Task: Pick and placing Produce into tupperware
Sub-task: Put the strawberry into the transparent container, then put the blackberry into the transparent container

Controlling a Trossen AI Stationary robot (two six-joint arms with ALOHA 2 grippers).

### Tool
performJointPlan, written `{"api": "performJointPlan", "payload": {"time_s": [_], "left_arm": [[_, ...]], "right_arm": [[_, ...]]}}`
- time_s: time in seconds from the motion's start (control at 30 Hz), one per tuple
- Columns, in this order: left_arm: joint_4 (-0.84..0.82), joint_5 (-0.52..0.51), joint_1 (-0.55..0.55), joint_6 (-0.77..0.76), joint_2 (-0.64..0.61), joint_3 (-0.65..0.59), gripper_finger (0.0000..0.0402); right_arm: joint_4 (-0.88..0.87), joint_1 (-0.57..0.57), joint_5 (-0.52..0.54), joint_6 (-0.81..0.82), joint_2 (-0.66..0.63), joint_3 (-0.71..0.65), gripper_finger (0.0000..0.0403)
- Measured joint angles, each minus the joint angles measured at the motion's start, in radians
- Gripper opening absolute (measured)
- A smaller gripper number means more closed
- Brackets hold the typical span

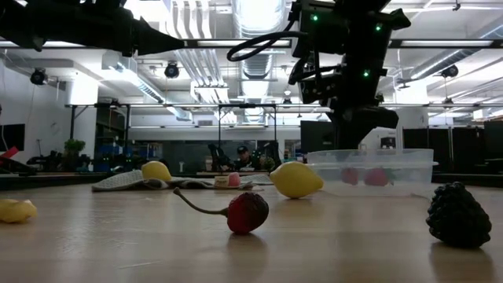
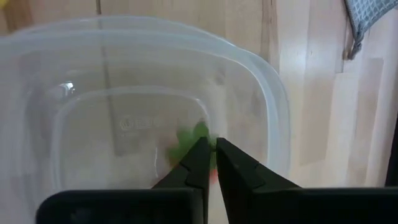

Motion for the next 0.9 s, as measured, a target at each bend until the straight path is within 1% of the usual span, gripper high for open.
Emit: {"api": "performJointPlan", "payload": {"time_s": [0.27, 0.43, 0.57, 0.7, 0.9], "left_arm": [[0.0, 0.0, 0.0, 0.0, 0.0, 0.0, 0.0137], [0.0, 0.0, 0.0, 0.0, 0.0, 0.0, 0.0137], [0.0, 0.0, 0.0, 0.0, 0.0, 0.0, 0.0137], [0.0, 0.0, 0.0, 0.0, 0.0, -0.002, 0.0137], [-0.001, 0.0, 0.0, 0.0, 0.0, -0.002, 0.0137]], "right_arm": [[0.0, 0.0, 0.0, 0.011, 0.0, 0.0, 0.0056], [0.0, 0.0, 0.0, 0.011, 0.0, 0.0, 0.0065], [-0.001, 0.0, 0.0, 0.01, -0.01, 0.0, 0.0064], [-0.005, 0.0, 0.0, 0.011, -0.045, 0.013, 0.0065], [-0.002, 0.003, -0.001, 0.021, -0.14, 0.037, 0.0068]]}}
